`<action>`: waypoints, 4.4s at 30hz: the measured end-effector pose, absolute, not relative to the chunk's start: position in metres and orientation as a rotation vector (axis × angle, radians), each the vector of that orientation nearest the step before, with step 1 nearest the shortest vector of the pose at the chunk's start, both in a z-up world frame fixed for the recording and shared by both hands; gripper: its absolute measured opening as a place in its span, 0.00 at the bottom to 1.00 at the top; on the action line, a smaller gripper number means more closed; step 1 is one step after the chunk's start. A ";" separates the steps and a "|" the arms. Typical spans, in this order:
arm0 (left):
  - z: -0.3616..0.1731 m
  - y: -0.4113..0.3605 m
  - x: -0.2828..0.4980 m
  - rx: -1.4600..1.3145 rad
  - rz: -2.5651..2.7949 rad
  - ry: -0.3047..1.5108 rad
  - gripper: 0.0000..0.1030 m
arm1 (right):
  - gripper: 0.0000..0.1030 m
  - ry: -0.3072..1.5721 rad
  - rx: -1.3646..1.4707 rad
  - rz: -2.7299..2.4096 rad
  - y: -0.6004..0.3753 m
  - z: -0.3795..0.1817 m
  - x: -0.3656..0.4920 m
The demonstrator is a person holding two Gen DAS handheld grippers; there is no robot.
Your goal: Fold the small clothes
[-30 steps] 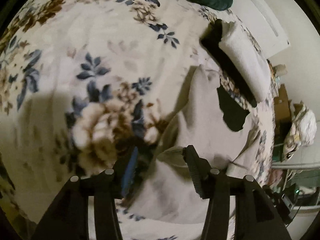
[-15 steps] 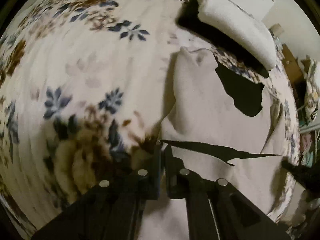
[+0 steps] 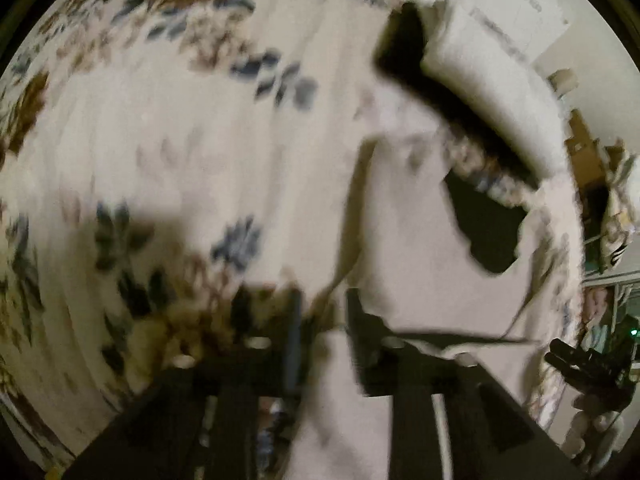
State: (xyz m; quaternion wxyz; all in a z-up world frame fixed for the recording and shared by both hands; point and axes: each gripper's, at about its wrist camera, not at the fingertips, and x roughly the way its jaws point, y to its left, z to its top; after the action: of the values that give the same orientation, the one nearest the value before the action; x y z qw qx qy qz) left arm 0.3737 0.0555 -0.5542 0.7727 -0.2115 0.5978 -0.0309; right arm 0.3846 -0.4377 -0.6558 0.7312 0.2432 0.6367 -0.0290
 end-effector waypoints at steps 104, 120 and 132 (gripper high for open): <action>-0.573 0.048 0.345 -0.514 -0.137 1.308 0.09 | 0.16 1.294 0.928 0.051 -0.440 -0.667 0.348; -0.575 0.079 0.342 -0.688 -0.208 1.297 0.36 | 0.56 1.331 0.943 0.005 -0.451 -0.682 0.359; -0.619 0.102 0.290 -0.985 -0.274 1.324 0.61 | 0.77 1.521 1.024 0.266 -0.450 -0.726 0.329</action>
State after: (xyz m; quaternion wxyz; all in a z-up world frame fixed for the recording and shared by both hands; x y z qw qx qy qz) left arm 0.2904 0.1020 -0.6191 0.6700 -0.4371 0.5875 -0.1217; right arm 0.3293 -0.4503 -0.7265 0.6009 0.4418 0.6562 0.1147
